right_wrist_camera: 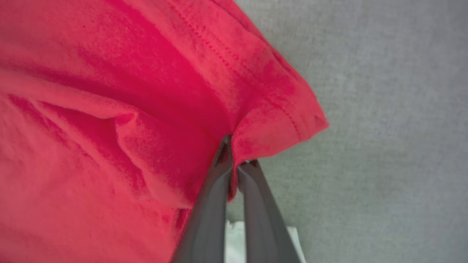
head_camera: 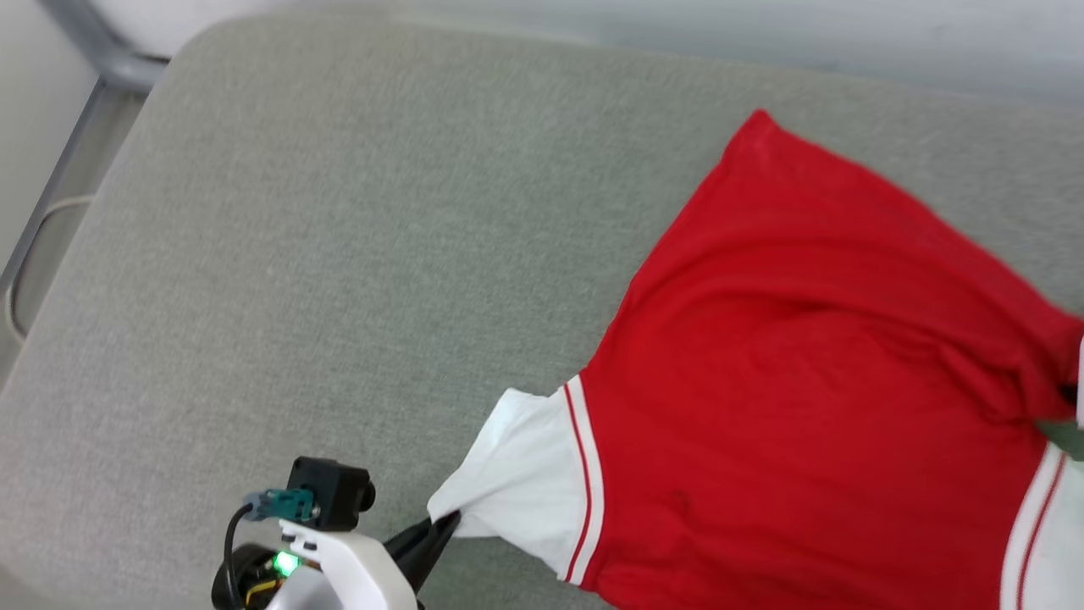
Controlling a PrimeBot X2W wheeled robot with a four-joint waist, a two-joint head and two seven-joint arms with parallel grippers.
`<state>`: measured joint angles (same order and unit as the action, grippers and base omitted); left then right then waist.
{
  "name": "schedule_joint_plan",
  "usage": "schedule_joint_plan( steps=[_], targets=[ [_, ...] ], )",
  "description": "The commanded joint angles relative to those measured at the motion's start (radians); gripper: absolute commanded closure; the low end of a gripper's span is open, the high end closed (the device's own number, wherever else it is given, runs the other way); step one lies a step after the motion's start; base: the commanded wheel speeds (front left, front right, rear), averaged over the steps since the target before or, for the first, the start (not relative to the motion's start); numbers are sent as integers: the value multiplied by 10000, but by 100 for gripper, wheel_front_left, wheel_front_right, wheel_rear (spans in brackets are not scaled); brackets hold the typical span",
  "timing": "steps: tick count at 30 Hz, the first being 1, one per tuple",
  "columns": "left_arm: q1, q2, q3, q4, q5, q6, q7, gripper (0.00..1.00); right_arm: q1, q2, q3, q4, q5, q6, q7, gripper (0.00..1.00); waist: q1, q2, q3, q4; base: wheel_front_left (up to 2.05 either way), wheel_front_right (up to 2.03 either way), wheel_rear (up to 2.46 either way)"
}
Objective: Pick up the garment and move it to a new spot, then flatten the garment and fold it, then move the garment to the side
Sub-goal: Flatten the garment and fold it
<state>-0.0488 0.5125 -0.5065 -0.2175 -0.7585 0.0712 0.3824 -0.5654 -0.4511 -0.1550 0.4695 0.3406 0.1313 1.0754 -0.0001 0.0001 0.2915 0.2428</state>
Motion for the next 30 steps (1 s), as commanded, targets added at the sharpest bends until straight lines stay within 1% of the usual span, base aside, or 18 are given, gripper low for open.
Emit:
schedule_joint_plan(
  steps=[1, 2, 7, 9, 10, 11, 12, 13, 15, 20, 23, 25, 26, 27, 30],
  targets=[
    [219, -33, 47, 40, -80, 70, -92, 100, 499, 19, 23, -93, 175, -11, -114, 100, 1, -1, -874, -689, 0, 0, 0],
    [433, -35, 85, 70, -183, 158, -124, 100, 1162, 22, 91, -322, 444, -11, -255, 100, 1, -1, -1186, -844, 0, 0, 0],
    [848, 11, 162, 114, -260, 358, -262, 100, 2662, 31, 67, -865, 1065, -11, -463, 100, 1, -1, -1752, -1134, 0, 0, 0],
    [944, -10, 124, 118, -258, 368, -286, 100, 3239, 36, -6, -1120, 1399, -11, -488, 100, 1, -1, -1883, -1194, 0, 0, 0],
    [944, -10, 124, 118, -258, 368, -286, 100, 3239, 36, -6, -1120, 1399, -11, -488, 100, 1, -1, -1883, -1194, 0, 0, 0],
    [1034, -40, 65, 114, -273, 377, -295, 100, 3842, -27, -107, -1417, 1571, -11, -485, 100, 1, -1, -1989, -1228, 0, 0, 0],
    [1072, -33, 52, 122, -282, 386, -298, 100, 4100, -53, -145, -1591, 1628, -11, -479, 100, 1, -1, -2034, -1245, 0, 0, 0],
    [1072, -33, 52, 122, -282, 386, -298, 100, 4100, -53, -145, -1591, 1628, -11, -479, 100, 1, -1, -2034, -1245, 0, 0, 0],
    [1129, -30, 37, 158, -277, 399, -327, 100, 4572, -57, -250, -1838, 1727, -11, -447, 100, 1, -1, -2109, -1281, 0, 0, 0],
    [1198, -156, -51, 299, -311, 372, -416, 100, 5486, 165, -548, -2120, 1882, -10, -375, 100, 1, -1, -2217, -1342, 0, 0, 0],
    [1068, -205, -126, 354, -320, 296, -386, 100, 5663, 220, -518, -2146, 1713, -10, -458, 100, 1, -1, -2217, -1366, 0, 0, 0],
    [995, -186, -146, 365, -292, 271, -366, 100, 5582, 335, -481, -2175, 1834, -11, -403, 100, 1, -1, -2199, -1390, 0, 0, 0],
    [967, -163, -146, 368, -265, 286, -359, 100, 5496, 301, -447, -2246, 1874, -10, -444, 23, 1, -1, -2187, -1402, 0, 0, 0],
    [946, -146, -142, 364, -251, 285, -358, 100, 5413, 248, -435, -2291, 1893, -11, -434, 0, 1, -1, -2164, -1409, 0, 0, 0],
    [881, -111, -130, 329, -217, 282, -350, 100, 5236, 4, -244, -2558, 2074, -10, -165, 0, 1, -1, -2096, -1407, 0, 0, 0]
  ],
)
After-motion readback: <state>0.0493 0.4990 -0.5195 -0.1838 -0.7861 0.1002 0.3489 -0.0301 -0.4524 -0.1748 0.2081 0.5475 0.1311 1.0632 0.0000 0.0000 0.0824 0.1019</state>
